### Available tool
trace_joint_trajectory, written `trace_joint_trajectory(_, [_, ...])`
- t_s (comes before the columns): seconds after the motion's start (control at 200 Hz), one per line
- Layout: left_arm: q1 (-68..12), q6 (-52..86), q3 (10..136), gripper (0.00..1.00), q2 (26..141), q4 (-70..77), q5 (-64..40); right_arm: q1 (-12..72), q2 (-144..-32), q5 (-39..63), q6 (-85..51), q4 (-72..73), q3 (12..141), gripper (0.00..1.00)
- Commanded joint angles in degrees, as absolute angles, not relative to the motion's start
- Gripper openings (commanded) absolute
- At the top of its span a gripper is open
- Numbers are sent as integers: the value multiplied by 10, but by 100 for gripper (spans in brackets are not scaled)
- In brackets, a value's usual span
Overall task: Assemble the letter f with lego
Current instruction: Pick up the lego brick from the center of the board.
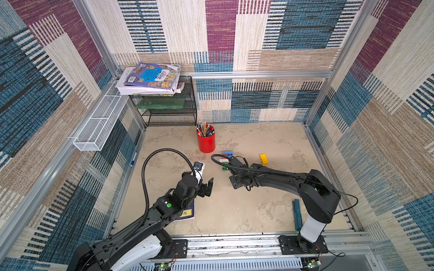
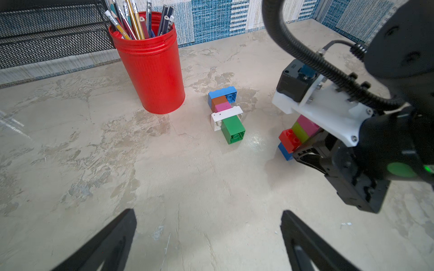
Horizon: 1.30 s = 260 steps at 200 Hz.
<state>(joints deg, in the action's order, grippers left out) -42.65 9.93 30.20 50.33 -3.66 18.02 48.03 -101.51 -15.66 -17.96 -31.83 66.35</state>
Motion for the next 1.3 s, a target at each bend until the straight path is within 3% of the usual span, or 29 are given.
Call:
trace_joint_trajectory(0.0, [-426,105,301,99,502,-31,188,480,-1021,-170,-176,-315,676,8])
trace_joint_trajectory(0.275, [-425,107,302,99,498,-36,191,481,-1004,-168,-165,-328,698,10])
trace_joint_trajectory(0.611, [-418,158,310,99,485,-42,145,416,-891,-154,-159,-391,756,37])
trace_joint_trajectory(0.946, [-418,163,328,99,486,-69,78,231,-964,-114,-101,-396,757,53])
trace_joint_trajectory(1.297, [-418,167,310,99,487,-73,81,147,-1099,-64,-39,-380,834,55])
